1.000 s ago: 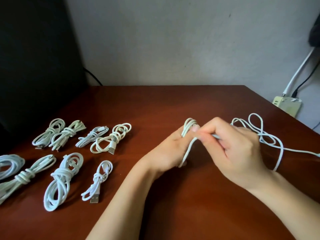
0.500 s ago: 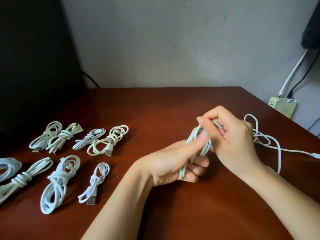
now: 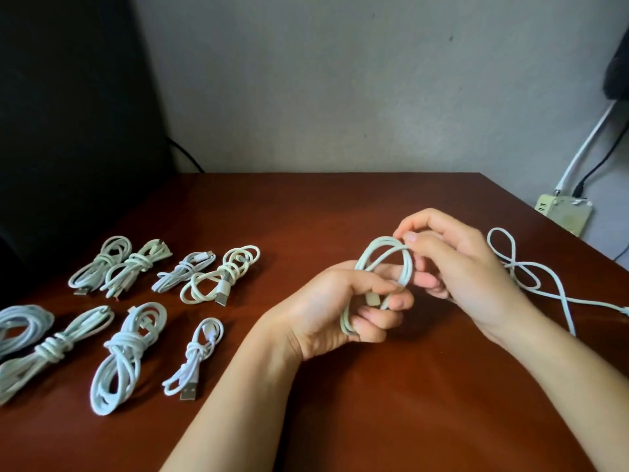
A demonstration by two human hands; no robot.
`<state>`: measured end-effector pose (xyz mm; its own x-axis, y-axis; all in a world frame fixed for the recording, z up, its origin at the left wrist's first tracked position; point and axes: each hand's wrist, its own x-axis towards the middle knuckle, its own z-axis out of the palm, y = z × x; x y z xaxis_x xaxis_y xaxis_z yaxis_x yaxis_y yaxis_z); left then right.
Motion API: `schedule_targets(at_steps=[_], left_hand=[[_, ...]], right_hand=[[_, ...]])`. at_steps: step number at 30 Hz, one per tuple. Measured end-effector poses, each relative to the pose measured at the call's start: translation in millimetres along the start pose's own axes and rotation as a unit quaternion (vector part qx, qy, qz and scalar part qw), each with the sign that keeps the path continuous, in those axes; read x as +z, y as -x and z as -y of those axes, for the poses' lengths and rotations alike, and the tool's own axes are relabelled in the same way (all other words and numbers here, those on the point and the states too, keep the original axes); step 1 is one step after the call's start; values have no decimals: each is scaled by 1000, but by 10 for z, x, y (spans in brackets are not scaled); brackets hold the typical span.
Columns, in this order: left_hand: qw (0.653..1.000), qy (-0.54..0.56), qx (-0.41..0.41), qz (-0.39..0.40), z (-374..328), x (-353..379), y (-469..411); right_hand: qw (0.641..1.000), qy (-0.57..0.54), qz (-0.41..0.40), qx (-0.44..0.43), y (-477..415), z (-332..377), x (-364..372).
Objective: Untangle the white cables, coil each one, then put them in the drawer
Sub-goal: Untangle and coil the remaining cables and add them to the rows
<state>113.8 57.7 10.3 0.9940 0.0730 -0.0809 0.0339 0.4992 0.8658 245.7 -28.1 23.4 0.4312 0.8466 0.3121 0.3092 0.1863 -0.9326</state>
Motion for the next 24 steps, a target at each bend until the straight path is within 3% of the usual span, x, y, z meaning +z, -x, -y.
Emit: schedule_targets(at_steps=[9,12,17,21,24], left_hand=[[999,9,-44,28,9,-30,38],[998,3,-61,32,21,-67,46],[999,10,-35,-26,13,-40,22],[996,-27,-6,-90,10,-16,-5],[991,-58,8,-120,18,5,-15]], right_hand=[[994,4,110,-13,109,9,38],[989,100,78,-75,111,-43,52],[993,79,36,-77,92,-7,44],[973,174,6,-151,45,-46,8],[969,196,0,-152,39,-80,-13]])
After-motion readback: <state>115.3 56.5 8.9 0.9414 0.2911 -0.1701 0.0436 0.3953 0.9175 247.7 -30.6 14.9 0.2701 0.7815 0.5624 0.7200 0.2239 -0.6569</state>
